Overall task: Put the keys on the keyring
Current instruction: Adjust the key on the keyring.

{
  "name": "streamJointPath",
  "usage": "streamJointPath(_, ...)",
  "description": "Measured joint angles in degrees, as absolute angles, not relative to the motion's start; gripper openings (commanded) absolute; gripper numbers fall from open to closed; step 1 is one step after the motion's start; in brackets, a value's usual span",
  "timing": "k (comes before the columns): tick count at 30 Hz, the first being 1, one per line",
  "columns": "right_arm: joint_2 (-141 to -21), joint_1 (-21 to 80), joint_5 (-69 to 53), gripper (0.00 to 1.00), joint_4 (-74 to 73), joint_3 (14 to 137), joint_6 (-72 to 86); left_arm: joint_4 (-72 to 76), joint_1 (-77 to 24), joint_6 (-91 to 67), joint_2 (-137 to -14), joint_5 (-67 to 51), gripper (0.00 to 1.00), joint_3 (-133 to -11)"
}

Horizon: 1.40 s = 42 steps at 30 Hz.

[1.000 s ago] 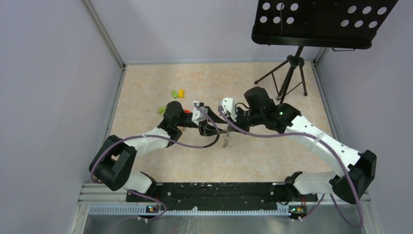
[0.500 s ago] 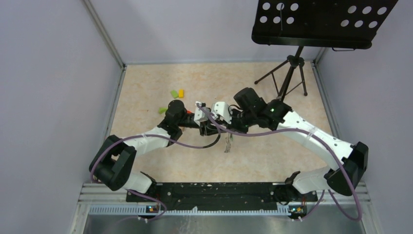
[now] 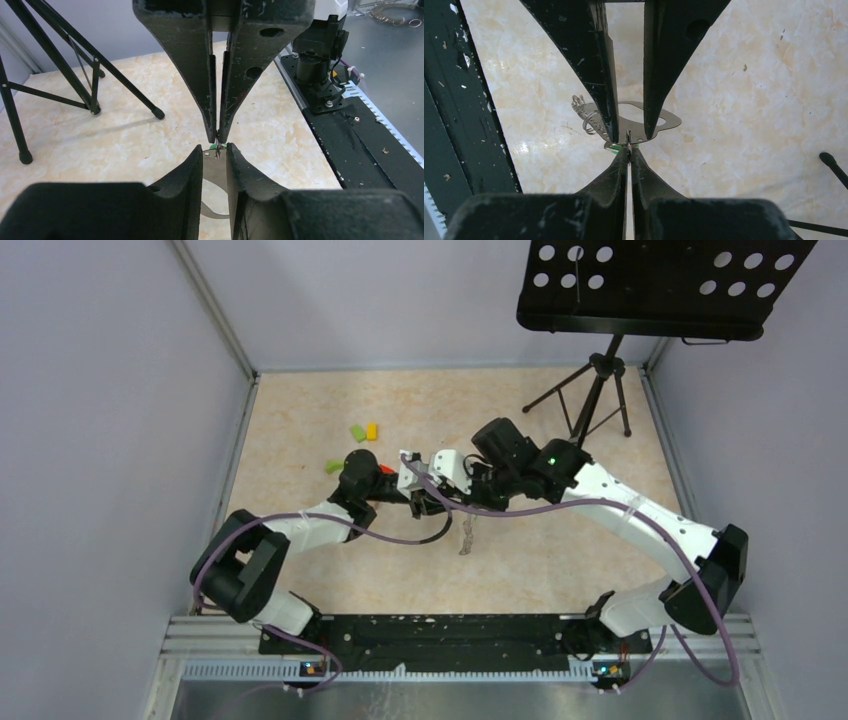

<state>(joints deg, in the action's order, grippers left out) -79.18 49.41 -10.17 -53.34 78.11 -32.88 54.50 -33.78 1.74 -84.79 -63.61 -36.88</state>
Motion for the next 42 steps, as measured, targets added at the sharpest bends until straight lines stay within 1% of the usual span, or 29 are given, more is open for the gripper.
streamJointPath(8, -79.31, 49.76, -9.82, 0.0, -53.71, 78.13, -32.86, 56.8, -33.78, 1.37, -85.67, -63.61, 0.26, -36.84)
streamJointPath(12, -79.31, 49.76, -9.58, 0.0, -54.08, 78.13, -32.84, 56.93, -33.8, 1.37, -86.02, -63.68, 0.32, -36.84)
streamJointPath(16, -79.31, 49.76, -9.5, 0.0, -54.24, 78.13, -32.84, 56.82, -33.85, 1.37, -86.17, -63.86, 0.34, -36.84)
streamJointPath(21, -79.31, 49.76, -9.5, 0.0, -54.28, 78.13, -32.84, 56.47, -33.87, 1.3, -86.56, -64.69, 0.34, -36.86)
streamJointPath(29, -79.31, 49.76, -9.28, 0.0, -54.7, 78.13, -32.82, 55.33, -34.02, 1.41, -87.79, -65.8, 0.3, -36.86)
streamJointPath(42, -79.31, 49.71, -9.34, 0.0, -54.98, 78.13, -32.4, 56.25, -34.17, 1.39, -88.77, -66.04, 0.3, -37.39)
